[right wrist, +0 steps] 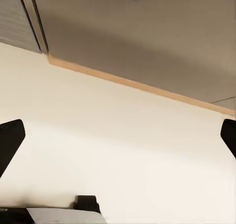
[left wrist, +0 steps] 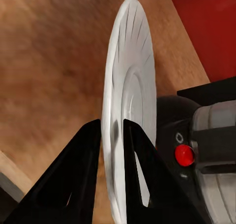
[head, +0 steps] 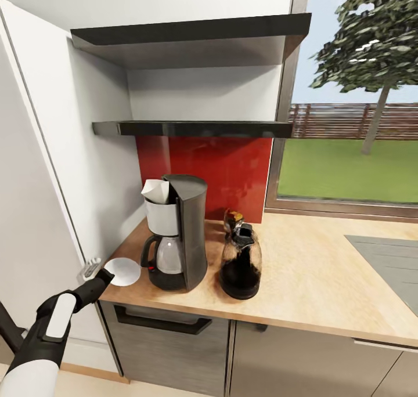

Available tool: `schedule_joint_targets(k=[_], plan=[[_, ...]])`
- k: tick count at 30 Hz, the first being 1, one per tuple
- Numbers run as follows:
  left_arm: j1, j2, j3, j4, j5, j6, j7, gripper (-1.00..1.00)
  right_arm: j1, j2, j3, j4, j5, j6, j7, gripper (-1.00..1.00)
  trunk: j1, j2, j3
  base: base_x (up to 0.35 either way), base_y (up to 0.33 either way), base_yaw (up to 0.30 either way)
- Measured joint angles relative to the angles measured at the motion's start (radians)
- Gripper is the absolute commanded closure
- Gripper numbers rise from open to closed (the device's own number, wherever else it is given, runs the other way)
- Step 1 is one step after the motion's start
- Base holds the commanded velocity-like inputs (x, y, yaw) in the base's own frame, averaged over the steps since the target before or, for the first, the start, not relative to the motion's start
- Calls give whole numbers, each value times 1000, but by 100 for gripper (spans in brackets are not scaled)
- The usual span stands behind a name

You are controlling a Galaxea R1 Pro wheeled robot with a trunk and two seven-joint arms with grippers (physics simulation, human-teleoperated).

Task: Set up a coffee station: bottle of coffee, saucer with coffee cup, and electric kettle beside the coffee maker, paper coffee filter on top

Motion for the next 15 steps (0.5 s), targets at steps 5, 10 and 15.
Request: schedule_joint_targets(k=[5,10,15], plan=[[0,0,-2,26,6,-26,2,100,0,1,1,27,1,-1,-1,-100,0,0,0,5,0,0],[0,-1,-2,27,6,-26,2,100,0,1,1,28,1,-1,0,-100,0,0,0,138,0,0],[0,-1,-2,27,8,-26,2,100,0,1,1,28,1,-1,0,-100,0,0,0,25,0,0]])
